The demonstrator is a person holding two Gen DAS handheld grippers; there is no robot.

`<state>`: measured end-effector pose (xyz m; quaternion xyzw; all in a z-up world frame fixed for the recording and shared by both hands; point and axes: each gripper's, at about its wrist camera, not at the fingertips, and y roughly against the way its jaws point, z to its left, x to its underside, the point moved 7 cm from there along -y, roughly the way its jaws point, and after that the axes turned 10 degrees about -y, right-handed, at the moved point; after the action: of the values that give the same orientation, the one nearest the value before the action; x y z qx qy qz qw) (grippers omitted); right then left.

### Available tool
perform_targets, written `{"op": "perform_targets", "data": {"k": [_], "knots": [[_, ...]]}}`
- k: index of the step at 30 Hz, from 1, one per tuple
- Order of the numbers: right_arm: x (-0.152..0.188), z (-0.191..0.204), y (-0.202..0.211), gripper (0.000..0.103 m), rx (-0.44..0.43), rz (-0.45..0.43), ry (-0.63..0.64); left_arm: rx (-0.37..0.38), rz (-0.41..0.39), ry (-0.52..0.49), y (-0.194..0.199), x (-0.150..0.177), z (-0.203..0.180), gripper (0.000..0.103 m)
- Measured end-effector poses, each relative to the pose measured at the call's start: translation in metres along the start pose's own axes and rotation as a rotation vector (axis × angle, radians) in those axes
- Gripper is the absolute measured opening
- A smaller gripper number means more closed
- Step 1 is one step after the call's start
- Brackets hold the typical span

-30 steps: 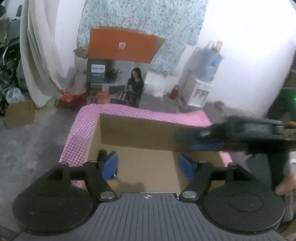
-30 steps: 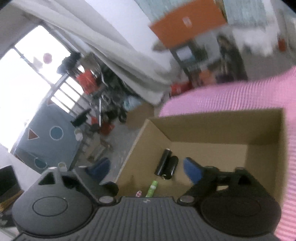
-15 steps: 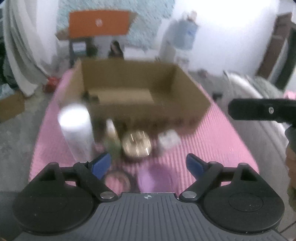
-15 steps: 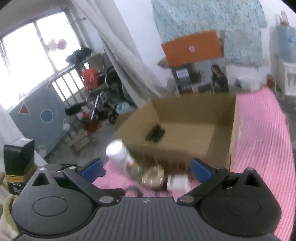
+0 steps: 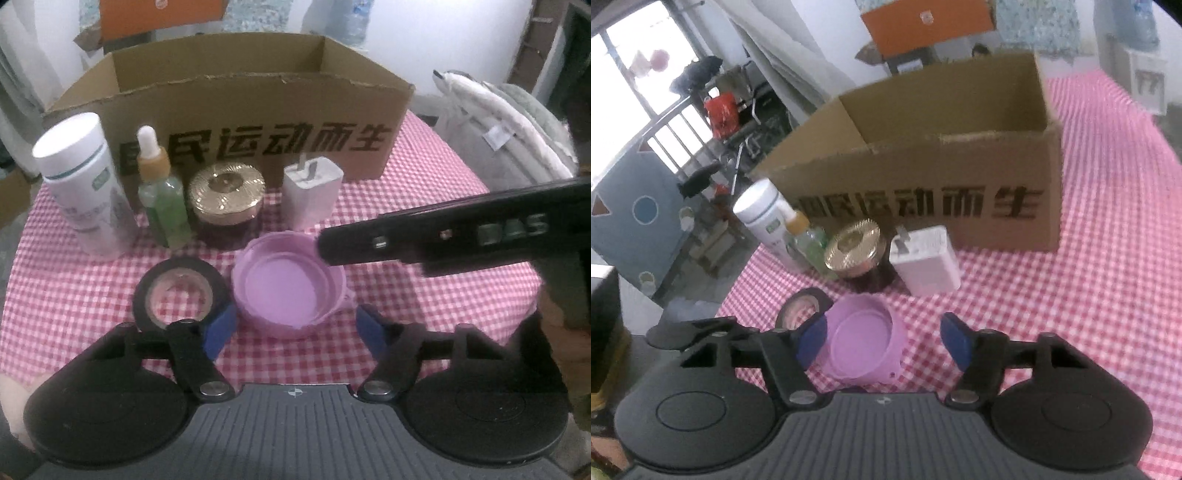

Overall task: Organize rigid objects
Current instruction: 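Move the right tool back and close it on the purple bowl rim, then carry the purple bowl into the box and open the right tool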

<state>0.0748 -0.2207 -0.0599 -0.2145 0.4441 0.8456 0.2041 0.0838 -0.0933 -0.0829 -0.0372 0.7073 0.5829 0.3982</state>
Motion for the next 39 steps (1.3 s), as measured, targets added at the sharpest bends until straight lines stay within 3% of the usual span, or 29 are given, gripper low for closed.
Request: {"op": "perform_targets", "data": {"k": [9, 18, 27, 33, 39], "knots": [[0.010, -0.003, -0.022, 0.043, 0.015, 0.057, 0.057, -0.010, -0.003, -0.066, -0.008, 0.003, -0.024, 0.061], [0.014, -0.031, 0.003, 0.042, 0.070, 0.028, 0.031, 0.106, -0.009, -0.154, -0.014, -0.003, -0.059, 0.061], [0.019, -0.045, 0.011, 0.042, 0.068, -0.011, -0.007, 0.039, 0.017, -0.216, -0.029, -0.009, -0.064, 0.068], [0.022, -0.043, 0.012, 0.042, 0.072, -0.038, 0.006, 0.033, 0.018, -0.220, -0.034, -0.011, -0.065, 0.070], [0.022, -0.044, 0.013, 0.040, 0.082, -0.051, -0.009, 0.021, 0.003, -0.237, -0.034, -0.014, -0.068, 0.060]]}}
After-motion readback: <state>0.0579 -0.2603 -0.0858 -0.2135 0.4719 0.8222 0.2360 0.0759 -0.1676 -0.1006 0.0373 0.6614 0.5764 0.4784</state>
